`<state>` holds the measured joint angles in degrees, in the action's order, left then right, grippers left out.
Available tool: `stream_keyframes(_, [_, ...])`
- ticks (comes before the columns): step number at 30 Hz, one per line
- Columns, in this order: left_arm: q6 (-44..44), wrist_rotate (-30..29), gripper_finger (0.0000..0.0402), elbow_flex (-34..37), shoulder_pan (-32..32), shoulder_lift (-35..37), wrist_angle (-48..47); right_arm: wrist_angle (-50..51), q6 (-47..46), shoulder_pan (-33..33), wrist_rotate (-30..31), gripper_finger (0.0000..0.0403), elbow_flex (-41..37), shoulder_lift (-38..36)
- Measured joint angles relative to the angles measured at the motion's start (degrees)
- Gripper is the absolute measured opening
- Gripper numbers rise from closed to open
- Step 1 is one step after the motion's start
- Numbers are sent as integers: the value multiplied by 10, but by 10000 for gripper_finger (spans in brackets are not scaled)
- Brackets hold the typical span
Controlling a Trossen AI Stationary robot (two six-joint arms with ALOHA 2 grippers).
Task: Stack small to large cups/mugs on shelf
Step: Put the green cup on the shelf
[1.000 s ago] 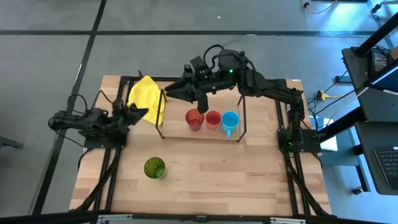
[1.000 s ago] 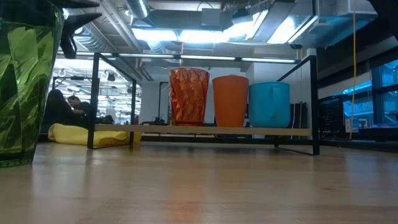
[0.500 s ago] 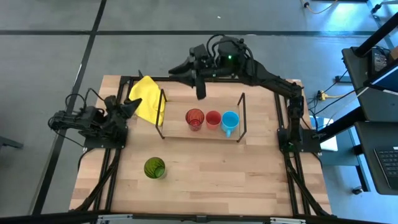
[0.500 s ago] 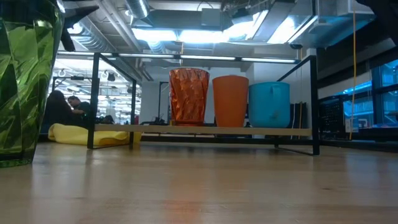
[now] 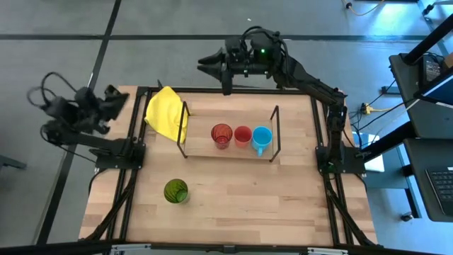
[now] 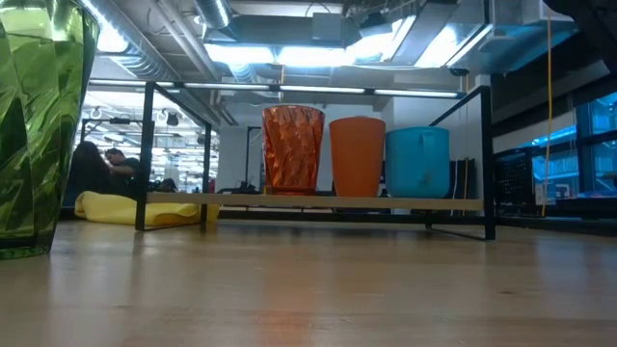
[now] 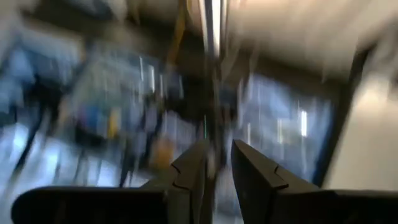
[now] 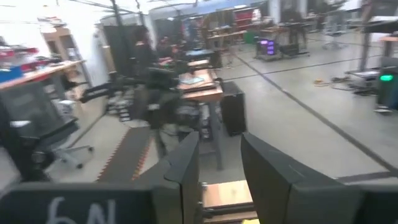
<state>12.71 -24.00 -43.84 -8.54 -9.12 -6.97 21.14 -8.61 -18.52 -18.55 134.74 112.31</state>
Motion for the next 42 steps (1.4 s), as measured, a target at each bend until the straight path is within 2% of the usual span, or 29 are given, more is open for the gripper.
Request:
stream_keyframes(4, [63, 94, 75, -139, 0, -101, -265, 3, 1, -13, 27, 120, 0, 0])
stream_keyframes(7, [77, 169, 75, -199, 0, -174, -361, 5, -21, -25, 31, 120, 0, 0])
stream_keyframes(9, [67, 198, 75, -221, 0, -211, -402, 6, -32, -29, 32, 120, 0, 0])
stream_keyframes(11, [50, 204, 75, -235, 0, -240, -450, 20, -26, -31, 31, 120, 0, 0])
stream_keyframes(14, [40, 173, 75, -238, 0, -268, -535, 74, 3, -39, 27, 120, 1, -5])
stream_keyframes(18, [104, 162, 75, -237, -1, -296, -617, 143, 17, -62, 40, 120, 1, -44])
stream_keyframes(23, [200, 174, 75, -200, -28, -312, -546, 163, 57, -67, 45, 120, 2, -97])
stream_keyframes(26, [237, 167, 75, -156, -54, -331, -485, 194, 67, -69, 80, 120, 2, -128])
stream_keyframes(32, [322, 173, 75, -95, -140, -385, -474, 315, 78, -68, 83, 120, 3, -168])
stream_keyframes(38, [391, 113, 75, -92, -240, -416, -429, 437, 56, -49, 85, 120, 2, -174])
stream_keyframes(42, [451, 85, 75, -92, -292, -427, -419, 468, 45, -17, 84, 120, -14, -171])
